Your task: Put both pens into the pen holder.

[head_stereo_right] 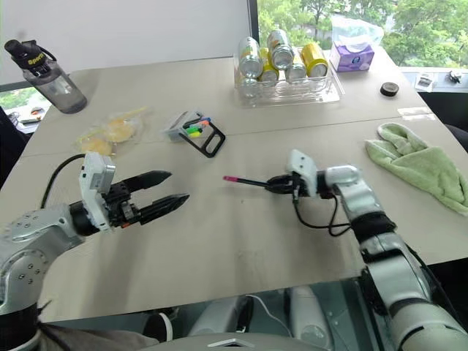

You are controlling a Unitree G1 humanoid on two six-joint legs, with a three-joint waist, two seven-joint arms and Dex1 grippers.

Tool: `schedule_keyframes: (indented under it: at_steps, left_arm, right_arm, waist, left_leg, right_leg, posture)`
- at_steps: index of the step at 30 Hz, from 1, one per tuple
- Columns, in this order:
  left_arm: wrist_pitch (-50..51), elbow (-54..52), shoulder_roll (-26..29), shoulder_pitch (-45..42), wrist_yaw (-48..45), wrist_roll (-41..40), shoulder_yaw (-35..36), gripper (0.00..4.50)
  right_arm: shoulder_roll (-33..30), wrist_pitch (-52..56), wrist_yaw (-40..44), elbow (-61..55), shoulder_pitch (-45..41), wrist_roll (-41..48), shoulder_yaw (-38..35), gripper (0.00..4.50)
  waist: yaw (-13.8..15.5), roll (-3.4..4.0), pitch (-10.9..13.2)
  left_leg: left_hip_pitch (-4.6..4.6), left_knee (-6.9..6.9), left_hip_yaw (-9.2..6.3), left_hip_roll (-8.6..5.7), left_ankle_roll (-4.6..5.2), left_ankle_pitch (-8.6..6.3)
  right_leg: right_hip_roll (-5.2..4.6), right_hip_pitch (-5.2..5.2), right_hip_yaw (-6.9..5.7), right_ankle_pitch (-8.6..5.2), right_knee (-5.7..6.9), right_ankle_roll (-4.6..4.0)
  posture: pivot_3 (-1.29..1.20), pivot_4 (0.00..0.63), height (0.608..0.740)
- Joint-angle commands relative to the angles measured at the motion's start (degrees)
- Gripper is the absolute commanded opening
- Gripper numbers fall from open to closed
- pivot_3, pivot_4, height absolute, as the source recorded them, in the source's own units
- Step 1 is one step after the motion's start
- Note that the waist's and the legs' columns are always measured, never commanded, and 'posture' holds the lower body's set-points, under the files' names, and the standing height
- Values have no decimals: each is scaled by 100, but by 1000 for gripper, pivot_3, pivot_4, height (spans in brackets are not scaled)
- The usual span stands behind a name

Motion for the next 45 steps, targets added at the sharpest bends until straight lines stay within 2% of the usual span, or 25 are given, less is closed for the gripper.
schedule_keyframes:
  at_steps: [1, 5, 11, 17, 23, 24, 25, 26, 30, 31, 33, 34, 36, 38, 39, 45]
  left_arm:
    - [25, -51, -506, -281, 478, -580, -177, 4500]
    - [-46, 320, -1313, -761, 1174, -642, -594, 4500]
    - [-192, 838, -2382, -1387, 1799, -1010, -839, 4500]
    - [-275, 1129, -2909, -1703, 2013, -1488, -833, 4500]
    - [-138, 1209, -2893, -1701, 1904, -1728, -1049, 4500]
    - [-111, 1188, -2906, -1681, 1896, -1792, -1095, 3998]
    - [-97, 1172, -2909, -1666, 1893, -1831, -1131, 3959]
    - [-101, 1158, -2922, -1647, 1898, -1825, -1181, 3701]
    - [-168, 1129, -2926, -1592, 1915, -1840, -1285, 1744]
    - [-185, 1124, -2920, -1583, 1911, -1843, -1304, 1028]
    - [-210, 1106, -2897, -1568, 1888, -1825, -1348, 159]
    - [-228, 1093, -2888, -1564, 1884, -1812, -1364, 0]
    - [-287, 1071, -2855, -1557, 1869, -1737, -1392, 0]
    - [-453, 1061, -2793, -1563, 1861, -1504, -1428, 0]
    - [-712, 1082, -2700, -1584, 1805, -1110, -1516, 0]
    - [-2247, 1399, -2159, -1809, 1379, 928, -2076, 0]
  right_arm:
    - [-188, 677, -290, -1302, 347, 572, -477, 50]
    - [-244, 1157, -799, -2311, 704, 922, -812, 50]
    - [116, 1672, -1486, -3127, 780, 1478, -978, 50]
    - [359, 1884, -1776, -3688, 925, 1812, -804, 50]
    - [412, 2131, -1936, -4066, 1011, 2121, -677, 50]
    - [398, 2189, -1932, -4120, 1027, 2192, -658, 50]
    - [384, 2227, -1933, -4157, 1037, 2244, -645, 50]
    - [375, 2259, -1928, -4183, 1034, 2295, -644, 50]
    - [343, 2322, -1922, -4221, 989, 2452, -655, 50]
    - [342, 2312, -1925, -4215, 978, 2468, -657, 50]
    - [315, 2304, -1904, -4168, 957, 2486, -655, 50]
    - [270, 2356, -1882, -4129, 941, 2506, -652, 850]
    - [197, 2401, -1859, -4079, 926, 2500, -642, 1400]
    - [135, 2261, -2021, -4001, 953, 2250, -658, 2348]
    - [58, 2219, -2006, -3919, 995, 2193, -699, 2822]
    - [-591, 1871, -1746, -3391, 1255, 2005, -1134, 2822]
  waist:
    - [7, -1, 0]
    - [22, -2, -1]
    - [27, -5, -2]
    - [34, -6, -2]
    - [38, -6, -2]
    - [39, -6, -2]
    - [39, -5, -2]
    - [39, -6, -2]
    - [37, -6, -2]
    - [36, -6, -2]
    - [36, -6, -2]
    - [36, -6, -2]
    - [38, -6, -2]
    - [39, -6, -2]
    - [40, -6, -2]
    - [100, -6, -2]
  left_leg:
    - [0, 2, 1, 1, 0, 0]
    - [6, 8, 2, 1, -1, 0]
    - [18, 21, 1, 1, -3, 2]
    - [14, 26, 0, 1, -3, 2]
    - [13, 29, -1, 1, -3, 2]
    - [12, 29, -1, 1, -3, 2]
    - [12, 30, -2, 1, -3, 2]
    - [12, 29, -1, 1, -3, 2]
    - [13, 30, -1, 1, -3, 2]
    - [13, 30, -1, 1, -3, 2]
    - [13, 30, -1, 1, -3, 2]
    - [13, 29, -1, 1, -3, 2]
    - [13, 30, -1, 1, -3, 2]
    - [13, 30, -1, 1, -3, 2]
    - [13, 30, 0, 1, -3, 2]
    - [11, 29, 1, 0, -3, 2]
  right_leg:
    - [0, 1, 0, 0, 2, 0]
    - [0, 7, -2, 1, 12, 1]
    - [0, 22, -5, 2, 15, 1]
    - [1, 21, -5, 2, 10, 1]
    - [2, 21, -6, 1, 12, 1]
    - [2, 21, -6, 1, 11, 1]
    - [2, 21, -7, 1, 11, 1]
    - [2, 21, -6, 1, 11, 1]
    - [2, 22, -6, 1, 11, 1]
    - [2, 22, -6, 1, 11, 1]
    - [3, 22, -6, 1, 11, 1]
    - [3, 22, -6, 1, 11, 1]
    - [3, 22, -6, 1, 11, 1]
    - [3, 22, -5, 1, 10, 1]
    - [3, 22, -5, 1, 10, 1]
    - [3, 23, -5, 1, 7, 0]
  posture:
    - [0, 150, 740]
    - [0, 150, 740]
    - [0, 150, 740]
    - [0, 150, 740]
    - [0, 150, 740]
    - [0, 150, 740]
    - [0, 150, 740]
    - [0, 150, 740]
    - [0, 150, 740]
    - [0, 150, 740]
    - [0, 150, 740]
    - [0, 150, 740]
    - [0, 150, 740]
    - [0, 150, 740]
    - [0, 150, 740]
    - [0, 150, 740]
